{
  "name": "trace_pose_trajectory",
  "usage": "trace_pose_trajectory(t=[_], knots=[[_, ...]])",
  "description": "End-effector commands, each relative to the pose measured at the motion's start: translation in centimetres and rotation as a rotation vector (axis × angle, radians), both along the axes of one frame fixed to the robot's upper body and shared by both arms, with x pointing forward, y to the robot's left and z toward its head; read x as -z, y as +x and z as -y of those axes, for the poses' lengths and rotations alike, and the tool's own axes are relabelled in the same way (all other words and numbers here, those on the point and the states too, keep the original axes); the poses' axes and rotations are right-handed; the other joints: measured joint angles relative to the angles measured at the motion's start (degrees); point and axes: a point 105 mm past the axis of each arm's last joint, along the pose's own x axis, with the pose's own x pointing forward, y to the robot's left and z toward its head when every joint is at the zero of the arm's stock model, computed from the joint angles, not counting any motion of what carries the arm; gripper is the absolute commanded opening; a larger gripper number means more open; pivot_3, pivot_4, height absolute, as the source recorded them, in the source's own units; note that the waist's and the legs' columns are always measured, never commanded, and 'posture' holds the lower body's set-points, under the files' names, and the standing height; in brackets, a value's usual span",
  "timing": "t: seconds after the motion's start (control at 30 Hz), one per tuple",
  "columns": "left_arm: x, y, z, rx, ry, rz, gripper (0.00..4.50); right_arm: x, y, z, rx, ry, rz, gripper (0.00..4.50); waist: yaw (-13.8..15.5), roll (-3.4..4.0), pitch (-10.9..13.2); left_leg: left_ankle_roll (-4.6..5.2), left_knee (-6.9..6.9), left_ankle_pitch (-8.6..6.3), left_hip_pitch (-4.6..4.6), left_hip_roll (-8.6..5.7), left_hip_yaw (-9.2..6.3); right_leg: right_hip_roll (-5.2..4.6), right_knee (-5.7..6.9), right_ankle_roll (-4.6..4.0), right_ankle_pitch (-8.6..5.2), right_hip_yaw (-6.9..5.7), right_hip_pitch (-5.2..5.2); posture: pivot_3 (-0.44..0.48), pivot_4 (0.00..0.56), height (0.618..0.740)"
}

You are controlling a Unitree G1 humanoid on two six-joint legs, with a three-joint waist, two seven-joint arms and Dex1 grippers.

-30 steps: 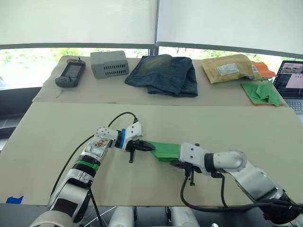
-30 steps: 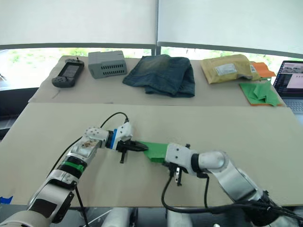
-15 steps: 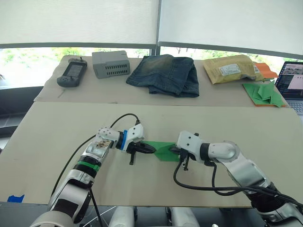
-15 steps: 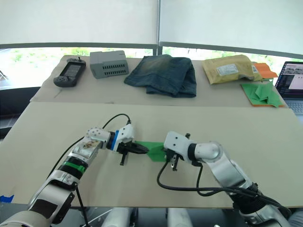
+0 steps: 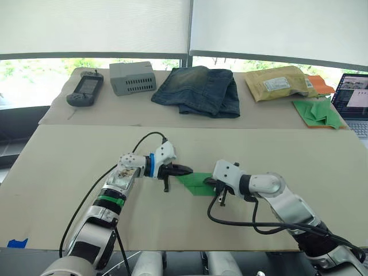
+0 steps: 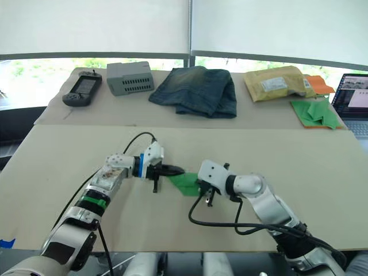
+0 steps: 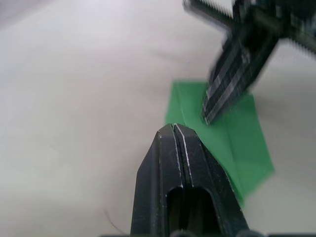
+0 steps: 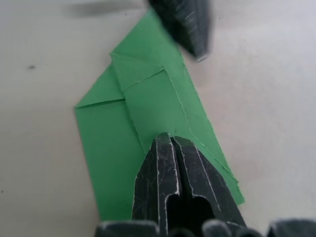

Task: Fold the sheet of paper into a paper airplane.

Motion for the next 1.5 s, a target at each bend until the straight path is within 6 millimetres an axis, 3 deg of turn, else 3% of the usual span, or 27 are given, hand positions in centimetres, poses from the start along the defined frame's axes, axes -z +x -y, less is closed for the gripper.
trace_pose_trajectory(t=[0.03, 0.2, 0.4, 0.67, 0.87, 1.07, 1.23, 1.5], knots=[[-3.3, -1.1, 0.9, 0.057, -0.106, 0.054, 0.0, 1.3, -0.4, 0.2, 0.01, -0.027, -0.052, 0.06, 0.0, 0.0, 0.0, 0.0, 0.0, 0.0, 0.0, 0.0, -0.01, 0.0, 0.0, 0.0, 0.0, 0.0, 0.0, 0.0, 0.15, 0.728], [-2.5, -4.0, 0.8, 0.166, -0.04, 0.014, 0.0, 1.4, -0.5, 0.5, 0.039, -0.028, -0.068, 0.06, -0.1, 0.03, 0.0, 0.0, -0.06, 0.0, 0.06, 0.0, -0.01, -0.01, 0.01, -0.02, 0.0, 0.02, 0.02, 0.0, 0.15, 0.728], [1.2, -3.1, -0.4, 0.084, 0.072, 0.026, 0.0, 1.2, -0.8, 0.9, 0.076, 0.0, -0.074, 0.06, 0.4, 0.03, 0.0, 0.0, -0.06, 0.0, 0.1, -0.02, -0.01, -0.02, -0.02, 0.01, -0.03, 0.01, 0.08, 0.0, 0.15, 0.728], [3.2, -3.0, 1.4, 0.095, 0.134, 0.108, 0.0, 0.8, -1.6, 1.2, 0.113, 0.038, -0.073, 0.06, 0.6, 0.02, 0.0, 0.0, -0.06, 0.0, -0.01, -0.04, -0.01, -0.12, -0.1, -0.01, 0.0, 0.0, 0.05, 0.0, 0.15, 0.728], [4.9, -2.9, 1.2, 0.078, 0.209, 0.102, 0.0, -0.1, -2.0, 1.1, 0.125, 0.068, -0.028, 0.06, 0.4, 0.03, 0.0, 0.0, -0.06, 0.0, 0.05, -0.04, -0.01, -0.09, -0.08, 0.1, -0.07, 0.0, 0.08, 0.0, 0.15, 0.728], [5.3, -2.5, 1.1, 0.035, 0.193, 0.051, 0.0, -1.8, -1.6, -0.2, 0.135, 0.153, 0.103, 0.06, 0.4, 0.03, 0.0, 0.0, -0.06, 0.0, 0.07, -0.04, 0.0, -0.08, -0.07, 0.14, -0.08, 0.0, 0.09, 0.0, 0.15, 0.728], [5.1, -2.7, 1.2, 0.034, 0.178, 0.03, 0.0, -2.4, -0.6, -0.8, 0.281, 0.284, 0.165, 0.06, 0.4, 0.05, 0.0, 0.0, -0.06, 0.0, 0.07, -0.03, -0.01, -0.06, -0.05, 0.14, -0.09, 0.0, 0.08, 0.0, 0.15, 0.728], [5.3, -2.9, 0.9, 0.041, 0.185, 0.019, 0.0, 0.3, -1.9, -0.9, 0.423, 0.435, -0.07, 0.06, 0.3, 0.06, 0.0, 0.0, -0.07, 0.0, 0.06, 0.0, -0.03, -0.09, -0.05, 0.1, -0.07, 0.01, 0.08, 0.0, 0.15, 0.728]])
